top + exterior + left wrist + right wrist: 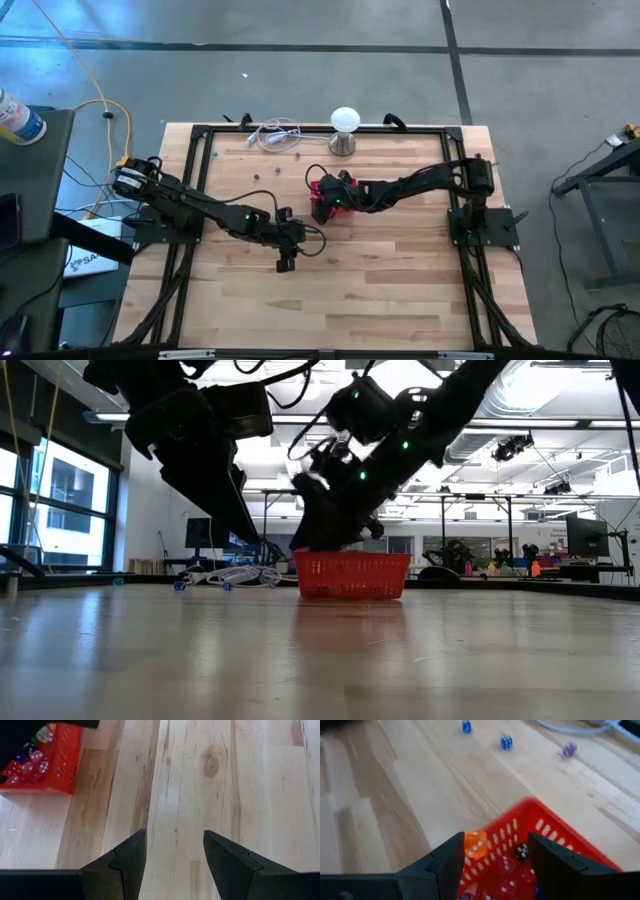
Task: Pick & Place Dice
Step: Put the orange dice into the bin, then put the purple dice into the bin
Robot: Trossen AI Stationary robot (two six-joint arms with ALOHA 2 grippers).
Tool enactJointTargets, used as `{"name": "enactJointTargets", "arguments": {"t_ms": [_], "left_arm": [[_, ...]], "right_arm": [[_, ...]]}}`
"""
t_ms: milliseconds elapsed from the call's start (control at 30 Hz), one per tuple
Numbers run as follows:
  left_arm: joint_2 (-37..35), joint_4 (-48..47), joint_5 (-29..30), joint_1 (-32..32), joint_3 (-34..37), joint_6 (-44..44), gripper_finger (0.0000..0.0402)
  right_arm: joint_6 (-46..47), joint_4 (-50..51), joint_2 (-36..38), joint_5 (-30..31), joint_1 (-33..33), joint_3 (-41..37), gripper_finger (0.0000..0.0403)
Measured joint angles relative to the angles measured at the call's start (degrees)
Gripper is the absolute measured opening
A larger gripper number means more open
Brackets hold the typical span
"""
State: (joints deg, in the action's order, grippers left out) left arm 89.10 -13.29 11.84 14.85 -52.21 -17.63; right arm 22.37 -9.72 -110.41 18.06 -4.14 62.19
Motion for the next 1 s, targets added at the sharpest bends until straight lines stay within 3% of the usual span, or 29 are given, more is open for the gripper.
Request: {"name": "enactJointTargets", "arguments": {"t_ms": [400,700,867,1000], "left_arm": [[0.0,-0.77,-0.06,0.85,0.0,0.02,0.0189],[0.0,-5.79,0.5,0.83,0.0,-0.89,0.0189],[-2.62,-8.86,12.01,-0.94,0.0,-4.16,0.0185],[-5.46,-10.04,22.14,-5.02,0.0,0.38,0.0173]], "right_arm": [[-2.84,-1.6,-1.23,-0.06,-0.04,-0.07,0.0205],[-8.87,1.0,3.61,3.35,-0.02,-0.06,0.0205],[-12.58,7.18,7.95,7.56,0.08,0.01,0.0205],[-9.94,15.31,11.65,7.5,0.49,-0.07,0.0205]]}}
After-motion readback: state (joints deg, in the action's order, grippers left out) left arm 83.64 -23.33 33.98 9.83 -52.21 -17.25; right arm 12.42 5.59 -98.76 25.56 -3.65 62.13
